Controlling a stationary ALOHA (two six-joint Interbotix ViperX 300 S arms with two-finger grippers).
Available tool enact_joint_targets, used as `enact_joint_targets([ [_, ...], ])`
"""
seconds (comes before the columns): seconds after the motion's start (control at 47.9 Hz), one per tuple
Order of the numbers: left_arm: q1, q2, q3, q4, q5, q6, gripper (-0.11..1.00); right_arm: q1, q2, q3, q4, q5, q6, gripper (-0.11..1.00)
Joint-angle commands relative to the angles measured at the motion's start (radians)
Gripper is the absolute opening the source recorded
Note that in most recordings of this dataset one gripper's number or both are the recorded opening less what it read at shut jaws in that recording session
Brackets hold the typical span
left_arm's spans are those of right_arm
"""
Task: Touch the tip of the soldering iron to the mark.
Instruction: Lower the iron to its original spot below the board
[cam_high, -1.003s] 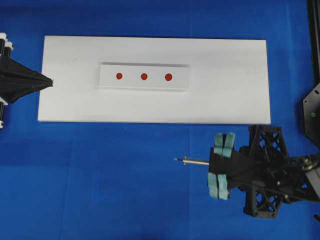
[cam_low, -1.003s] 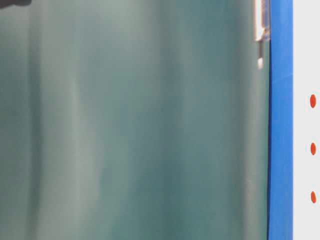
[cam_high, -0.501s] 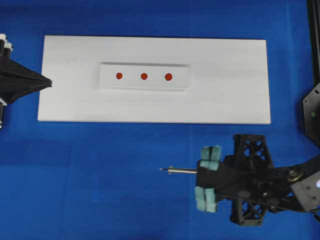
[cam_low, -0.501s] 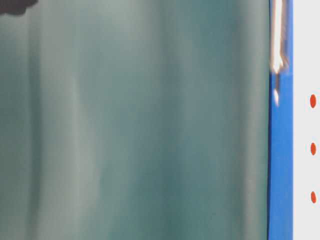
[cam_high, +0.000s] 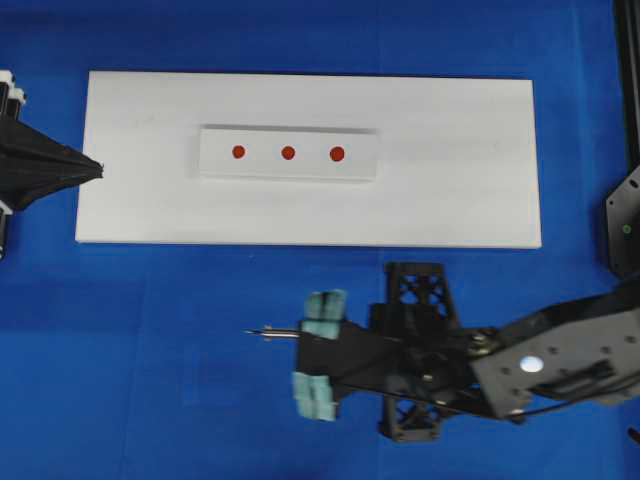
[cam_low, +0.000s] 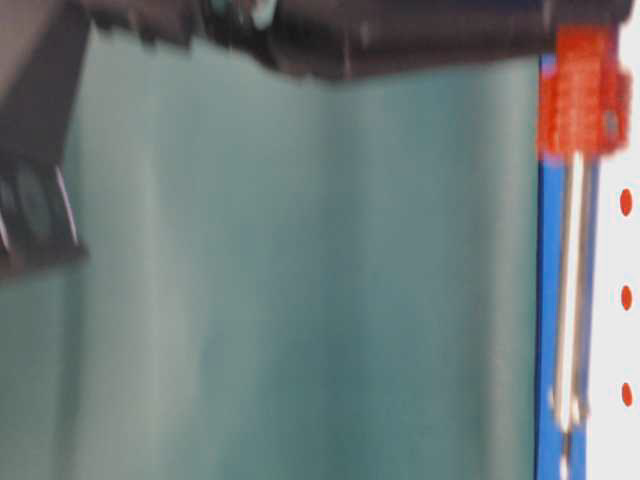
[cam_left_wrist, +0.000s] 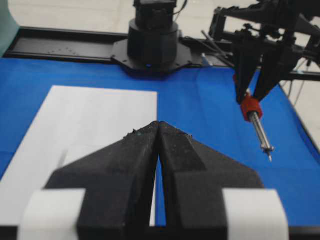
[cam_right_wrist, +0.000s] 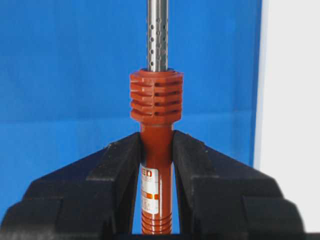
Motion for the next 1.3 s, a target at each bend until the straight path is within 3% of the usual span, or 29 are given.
enact_joint_targets([
  [0.0, -0.009, 0.003, -0.009, 0.000, -0.008, -0.002, 0.00, -0.014, 0.005, -0.058, -0.005, -0.008, -0.021, 0.07],
  [0.272, -0.021, 0.003, -0.009, 0.000, -0.006, 0.000, 0.00, -0.052, 0.058, -0.126, 0.000, -0.008, -0.097, 0.07],
  [0.668, -0.031, 0.003, -0.009, 0.000, -0.005, 0.000, 0.00, -0.061, 0.078, -0.109, 0.000, -0.025, -0.101, 0.07],
  [1.274, -0.031, 0.003, -0.006, 0.000, -0.006, 0.000, 0.00, -0.091, 0.169, 0.005, 0.002, -0.288, -0.092, 0.07],
])
